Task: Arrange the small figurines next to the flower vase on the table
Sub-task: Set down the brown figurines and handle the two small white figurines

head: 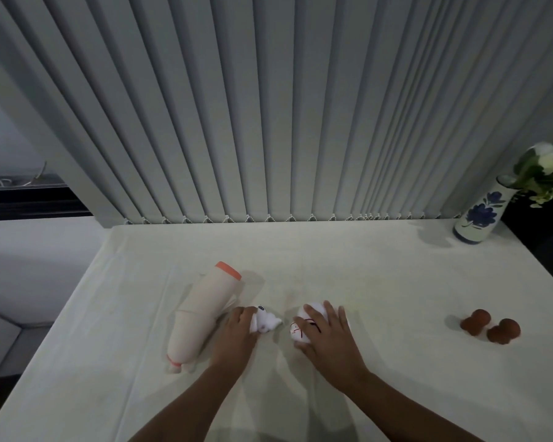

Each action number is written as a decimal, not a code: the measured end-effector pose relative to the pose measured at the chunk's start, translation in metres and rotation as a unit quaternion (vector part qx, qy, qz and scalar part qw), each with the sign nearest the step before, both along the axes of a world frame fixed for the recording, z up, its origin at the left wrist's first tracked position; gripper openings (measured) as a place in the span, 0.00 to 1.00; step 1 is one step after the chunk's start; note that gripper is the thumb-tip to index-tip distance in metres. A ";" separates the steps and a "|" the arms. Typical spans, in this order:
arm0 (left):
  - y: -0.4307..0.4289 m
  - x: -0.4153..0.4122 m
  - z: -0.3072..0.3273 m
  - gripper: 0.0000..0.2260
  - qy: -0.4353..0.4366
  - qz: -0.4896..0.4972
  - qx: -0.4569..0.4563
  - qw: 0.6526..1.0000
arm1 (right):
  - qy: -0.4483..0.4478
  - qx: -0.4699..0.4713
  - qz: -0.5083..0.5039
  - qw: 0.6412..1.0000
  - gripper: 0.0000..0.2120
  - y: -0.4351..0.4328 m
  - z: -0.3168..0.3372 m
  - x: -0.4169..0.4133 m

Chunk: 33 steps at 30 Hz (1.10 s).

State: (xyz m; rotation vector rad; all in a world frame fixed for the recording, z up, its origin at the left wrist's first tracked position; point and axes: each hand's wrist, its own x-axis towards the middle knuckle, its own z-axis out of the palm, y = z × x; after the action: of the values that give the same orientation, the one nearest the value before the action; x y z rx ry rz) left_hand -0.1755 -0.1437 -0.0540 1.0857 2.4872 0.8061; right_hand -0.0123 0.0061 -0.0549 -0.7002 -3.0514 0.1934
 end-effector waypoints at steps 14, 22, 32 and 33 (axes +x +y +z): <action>0.006 0.003 0.007 0.22 0.030 0.002 0.048 0.998 | 0.106 0.033 0.029 0.993 0.18 0.011 0.009 -0.010; 0.018 0.010 0.015 0.15 0.028 0.033 0.040 0.998 | 0.123 -0.009 0.019 0.992 0.20 0.040 0.015 0.002; 0.083 0.029 0.031 0.16 0.009 0.006 0.040 0.999 | 0.159 -0.165 -0.123 0.966 0.05 0.100 0.068 0.037; 0.091 0.032 0.031 0.16 0.008 0.004 0.035 0.999 | 0.152 -0.167 -0.128 0.966 0.05 0.106 0.070 0.042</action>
State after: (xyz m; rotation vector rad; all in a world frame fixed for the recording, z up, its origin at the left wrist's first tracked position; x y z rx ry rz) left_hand -0.1436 -0.0524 -0.0229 1.1095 2.4944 0.8961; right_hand 0.0298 0.1119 0.0146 -0.9674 -2.6290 0.7479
